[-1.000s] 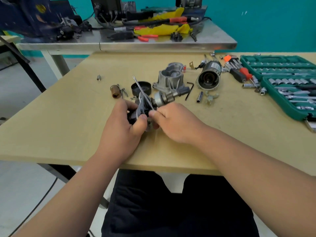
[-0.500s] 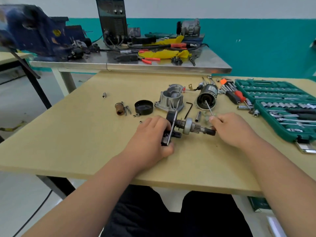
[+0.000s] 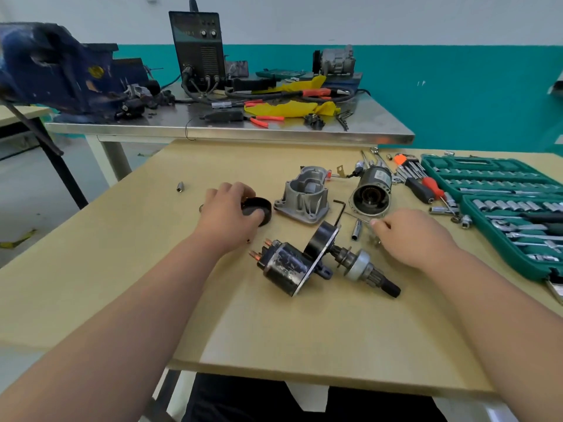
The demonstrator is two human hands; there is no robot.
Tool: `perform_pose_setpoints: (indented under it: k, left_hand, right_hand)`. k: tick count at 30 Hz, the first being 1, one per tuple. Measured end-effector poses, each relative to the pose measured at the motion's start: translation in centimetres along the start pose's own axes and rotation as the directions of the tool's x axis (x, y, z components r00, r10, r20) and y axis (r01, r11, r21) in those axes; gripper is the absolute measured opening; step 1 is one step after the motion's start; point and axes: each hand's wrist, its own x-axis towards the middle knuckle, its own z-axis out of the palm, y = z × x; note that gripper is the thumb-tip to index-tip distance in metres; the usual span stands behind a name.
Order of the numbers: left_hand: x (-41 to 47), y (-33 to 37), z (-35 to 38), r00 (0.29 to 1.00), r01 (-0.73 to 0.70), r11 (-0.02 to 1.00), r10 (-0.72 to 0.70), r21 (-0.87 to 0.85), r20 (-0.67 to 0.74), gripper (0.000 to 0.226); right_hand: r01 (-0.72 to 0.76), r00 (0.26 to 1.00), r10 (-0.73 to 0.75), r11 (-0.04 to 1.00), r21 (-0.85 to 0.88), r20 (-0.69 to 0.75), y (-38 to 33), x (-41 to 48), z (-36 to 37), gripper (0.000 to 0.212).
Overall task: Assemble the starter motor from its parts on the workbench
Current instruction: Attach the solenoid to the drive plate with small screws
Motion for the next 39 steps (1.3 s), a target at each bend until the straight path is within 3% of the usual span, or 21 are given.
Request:
perform_pose_setpoints:
  k: [3,9,11,13,16,19,20,23,26,29,32,34,37,39]
  left_hand:
    - [1.2,-0.2,1.3,0.996,-0.087,0.989,0.083,0.120,0.038,0.047]
    - [3.1,0.7,3.6,0.979,-0.205,0.952,0.193,0.226,0.070,0.044]
    - [3.4,0.3,3.9,0.975,-0.223,0.944,0.219,0.243,0.044,0.038]
    - [3.4,0.1,3.7,0.967,-0.246,0.939,0.254,0.238,0.001,0.036]
    - [2.5,0.7,3.0,0.960,-0.264,0.965,0.263,0.009,-0.096,0.029]
    - [0.9,2.0,1.8,0.980,-0.185,0.870,0.196,-0.456,-0.024,0.023]
    - [0.4,2.4,1.5,0.976,-0.173,0.834,0.218,-0.523,0.024,0.024]
    - [-0.3,2.9,1.4,0.956,-0.165,0.824,0.269,-0.541,0.117,0.022]
    - [-0.2,3.0,1.4,0.965,-0.052,0.796,0.195,-0.603,0.173,0.014]
    - [-0.4,2.8,1.1,0.959,-0.028,0.806,0.189,-0.592,0.212,0.015]
    - [-0.8,3.0,0.7,0.945,-0.036,0.785,0.229,-0.619,0.235,0.034]
    - [-0.8,3.1,0.2,0.917,-0.026,0.767,0.274,-0.641,0.291,0.042]
    - [-0.8,3.1,-0.2,0.827,-0.025,0.800,0.353,-0.600,0.437,0.053]
    - [-0.8,3.2,-0.1,0.799,-0.039,0.847,0.346,-0.531,0.493,0.054]
  right_hand:
    - [-0.019,0.999,0.013,0.986,-0.167,-0.038,-0.2,1.0,0.0,0.044]
    - [0.016,0.999,-0.025,0.976,-0.218,-0.039,0.0,3.1,-1.1,0.035]
    - [0.034,0.994,-0.052,0.981,-0.191,-0.092,0.2,4.2,-1.9,0.032]
    - [0.048,0.967,-0.073,0.993,-0.104,-0.246,0.3,5.3,-2.5,0.033]
    - [0.046,0.901,0.009,0.992,0.116,-0.433,0.1,7.5,-2.9,0.029]
    - [-0.053,0.950,0.115,0.975,0.215,-0.289,-0.5,9.7,-2.6,0.043]
    - [-0.097,0.967,0.146,0.969,0.226,-0.209,-0.9,10.0,-2.2,0.052]
    - [-0.121,0.988,0.131,0.986,0.116,-0.081,-2.0,10.1,-0.6,0.062]
    - [-0.085,0.991,0.082,0.996,-0.022,-0.103,-2.4,9.0,0.2,0.056]
    - [0.119,0.972,-0.129,0.991,-0.061,-0.197,-3.3,7.3,0.0,0.045]
    - [0.374,0.923,-0.360,0.922,0.098,-0.132,-5.3,4.8,-0.8,0.039]
    - [0.470,0.880,-0.470,0.844,0.258,-0.065,-6.4,2.9,-1.4,0.030]
    - [0.407,0.854,-0.509,0.781,0.473,0.107,-7.1,0.1,-1.8,0.021]
    - [0.402,0.845,-0.518,0.782,0.476,0.137,-7.3,-1.1,-1.4,0.027]
